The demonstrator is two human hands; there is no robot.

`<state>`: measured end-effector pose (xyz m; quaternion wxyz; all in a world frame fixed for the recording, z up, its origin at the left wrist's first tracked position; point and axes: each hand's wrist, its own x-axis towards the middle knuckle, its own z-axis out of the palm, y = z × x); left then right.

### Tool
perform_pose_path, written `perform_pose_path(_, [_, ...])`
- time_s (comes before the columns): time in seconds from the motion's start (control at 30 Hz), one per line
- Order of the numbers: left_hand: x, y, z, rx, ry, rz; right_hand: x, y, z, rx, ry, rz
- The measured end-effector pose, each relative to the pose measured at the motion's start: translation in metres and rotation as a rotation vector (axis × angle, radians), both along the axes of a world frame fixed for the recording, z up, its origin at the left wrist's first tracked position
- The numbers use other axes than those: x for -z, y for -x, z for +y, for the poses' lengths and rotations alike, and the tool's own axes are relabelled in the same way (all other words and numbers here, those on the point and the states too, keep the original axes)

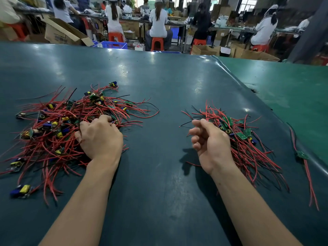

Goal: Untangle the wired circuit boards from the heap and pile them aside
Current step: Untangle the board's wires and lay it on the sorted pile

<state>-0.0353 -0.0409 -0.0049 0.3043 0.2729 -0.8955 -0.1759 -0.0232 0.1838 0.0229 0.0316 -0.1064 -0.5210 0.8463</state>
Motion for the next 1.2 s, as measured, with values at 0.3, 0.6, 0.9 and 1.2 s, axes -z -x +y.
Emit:
perform_pose_path(0.3, [-0.01,-0.01,0.009,0.181,0.058,0.576,0.004,-0.002,-0.004,-0.091,-0.195,0.044])
perform_pose_path(0.6, [-0.008,-0.024,0.054,0.931,0.197,0.744,0.005,-0.005,-0.014,-0.534,-0.086,-0.001])
perform_pose_path(0.9, [-0.003,-0.027,0.065,0.958,0.151,0.749,0.005,0.001,-0.002,-0.292,0.011,0.132])
perform_pose_path(1.2, [0.004,-0.022,0.07,0.996,-0.659,0.239,0.011,-0.003,-0.011,-0.193,-0.224,0.216])
